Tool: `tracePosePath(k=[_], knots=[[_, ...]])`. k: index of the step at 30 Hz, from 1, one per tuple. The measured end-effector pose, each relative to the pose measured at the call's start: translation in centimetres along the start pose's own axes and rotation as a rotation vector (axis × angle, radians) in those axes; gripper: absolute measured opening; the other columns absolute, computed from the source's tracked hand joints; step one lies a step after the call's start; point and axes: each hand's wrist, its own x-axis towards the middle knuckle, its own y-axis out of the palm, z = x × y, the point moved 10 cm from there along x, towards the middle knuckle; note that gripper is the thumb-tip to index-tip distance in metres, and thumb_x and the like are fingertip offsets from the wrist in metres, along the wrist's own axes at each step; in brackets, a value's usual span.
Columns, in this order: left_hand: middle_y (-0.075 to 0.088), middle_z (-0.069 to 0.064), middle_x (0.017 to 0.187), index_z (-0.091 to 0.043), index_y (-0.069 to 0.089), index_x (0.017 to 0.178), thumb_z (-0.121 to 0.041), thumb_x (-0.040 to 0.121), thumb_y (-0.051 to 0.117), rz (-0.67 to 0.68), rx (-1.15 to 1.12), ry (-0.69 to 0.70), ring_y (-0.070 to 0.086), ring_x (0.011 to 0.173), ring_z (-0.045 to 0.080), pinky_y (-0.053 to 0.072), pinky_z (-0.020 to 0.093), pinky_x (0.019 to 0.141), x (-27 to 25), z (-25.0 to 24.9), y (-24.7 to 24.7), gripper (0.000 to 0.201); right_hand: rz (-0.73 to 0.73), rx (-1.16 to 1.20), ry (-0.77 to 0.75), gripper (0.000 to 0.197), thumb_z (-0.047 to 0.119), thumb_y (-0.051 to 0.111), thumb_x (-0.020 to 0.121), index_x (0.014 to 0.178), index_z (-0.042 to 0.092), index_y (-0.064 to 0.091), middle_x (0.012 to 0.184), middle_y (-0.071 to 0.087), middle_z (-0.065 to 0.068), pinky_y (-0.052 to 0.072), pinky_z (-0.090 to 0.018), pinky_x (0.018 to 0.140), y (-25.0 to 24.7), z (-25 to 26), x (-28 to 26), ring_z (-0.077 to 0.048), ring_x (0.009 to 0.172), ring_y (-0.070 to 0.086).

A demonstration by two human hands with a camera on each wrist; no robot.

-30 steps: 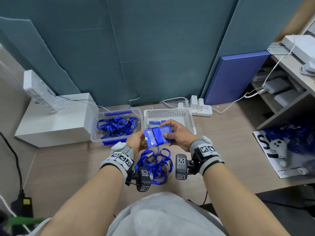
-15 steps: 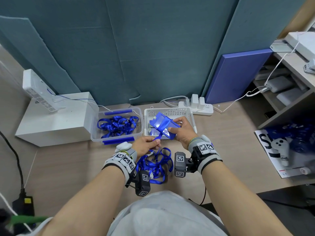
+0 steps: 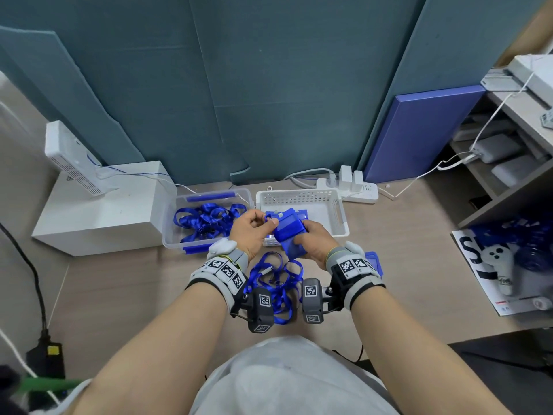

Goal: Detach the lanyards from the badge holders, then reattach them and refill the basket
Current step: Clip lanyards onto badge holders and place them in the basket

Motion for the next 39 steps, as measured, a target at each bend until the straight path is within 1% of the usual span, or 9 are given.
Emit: tracePosePath(k=[3,7,11,14,17,21,26,29,39], knots=[[0.076,0.006,0.078,-0.014,0.058,0.086,-0.016,0.093,0.069,-0.029,0.046,0.060,0.072,0.074,0.018,0.058,0.031,0.073,-0.1,-0.7,0.2,0.013,0.034,0.002,0.007,0.039,-0.004,0.054,0.079,0.107,0.018,0.068,0.108,0.074,-0.015,0.059,-0.060,0.087,0.7,-0.3,0.1,-0.038,0.103,0.070],[0.069,-0.007,0.075,-0.025,0.064,0.087,-0.026,0.096,0.064,-0.092,0.330,0.160,0.064,0.071,0.013,0.048,0.026,0.067,-0.1,-1.9,0.2,0.009,0.074,0.022,0.007,0.038,-0.006,0.055,0.084,0.112,0.017,0.067,0.112,0.073,-0.015,0.060,-0.056,0.086,1.6,-0.1,-0.5,-0.036,0.105,0.069],[0.057,-0.006,0.088,-0.022,0.069,0.103,-0.025,0.097,0.061,-0.112,0.605,0.317,0.057,0.080,0.020,0.047,0.032,0.073,-0.5,-3.5,0.6,0.010,0.102,0.082,0.021,0.039,-0.008,0.052,0.089,0.117,0.015,0.064,0.116,0.071,-0.016,0.061,-0.041,0.069,2.1,-0.1,-0.8,-0.032,0.100,0.069],[0.059,-0.010,0.087,-0.035,0.054,0.105,-0.027,0.094,0.062,-0.119,0.644,0.299,0.059,0.077,0.018,0.050,0.033,0.066,-0.9,-3.6,0.5,0.016,0.108,0.080,0.015,0.037,-0.008,0.052,0.089,0.110,0.020,0.065,0.117,0.071,-0.017,0.062,-0.048,0.080,2.3,-0.1,-0.7,-0.035,0.106,0.069],[0.058,-0.009,0.089,-0.031,0.051,0.095,-0.029,0.096,0.058,-0.084,0.790,0.378,0.056,0.078,0.018,0.052,0.039,0.067,-1.3,-3.9,1.4,0.008,0.116,0.081,0.015,0.036,-0.008,0.052,0.089,0.110,0.017,0.065,0.116,0.070,-0.018,0.062,-0.048,0.081,2.6,-0.2,-0.8,-0.035,0.105,0.069],[0.062,-0.006,0.091,-0.030,0.065,0.096,-0.031,0.095,0.059,-0.039,0.853,0.434,0.056,0.089,0.020,0.051,0.042,0.074,-1.1,-3.5,1.9,0.006,0.114,0.120,-0.001,0.031,-0.010,0.054,0.090,0.111,0.012,0.063,0.106,0.071,-0.017,0.061,-0.038,0.067,2.8,-0.2,-0.8,-0.027,0.087,0.072],[0.070,-0.013,0.110,-0.035,0.070,0.116,-0.043,0.089,0.066,-0.004,0.999,0.484,0.054,0.109,0.019,0.039,0.039,0.097,-1.4,-2.9,2.5,0.029,0.094,0.136,-0.027,0.028,-0.005,0.061,0.093,0.118,0.005,0.060,0.117,0.068,-0.026,0.060,-0.035,0.068,2.4,-0.2,-0.5,-0.031,0.092,0.071],[0.071,-0.014,0.111,-0.037,0.069,0.117,-0.044,0.087,0.069,0.018,1.029,0.439,0.054,0.111,0.018,0.036,0.040,0.098,-1.2,-2.7,2.5,0.031,0.091,0.107,-0.035,0.035,-0.004,0.064,0.091,0.125,0.004,0.057,0.120,0.067,-0.023,0.062,-0.040,0.073,2.2,-0.6,-0.3,-0.032,0.095,0.072],[0.072,-0.010,0.100,-0.032,0.073,0.101,-0.028,0.090,0.067,0.025,0.969,0.332,0.056,0.102,0.022,0.037,0.039,0.093,-0.9,-1.6,2.8,0.013,0.038,0.019,-0.032,0.025,-0.003,0.063,0.087,0.109,0.009,0.064,0.109,0.072,-0.021,0.061,-0.056,0.083,2.0,-1.7,0.1,-0.037,0.098,0.072]])
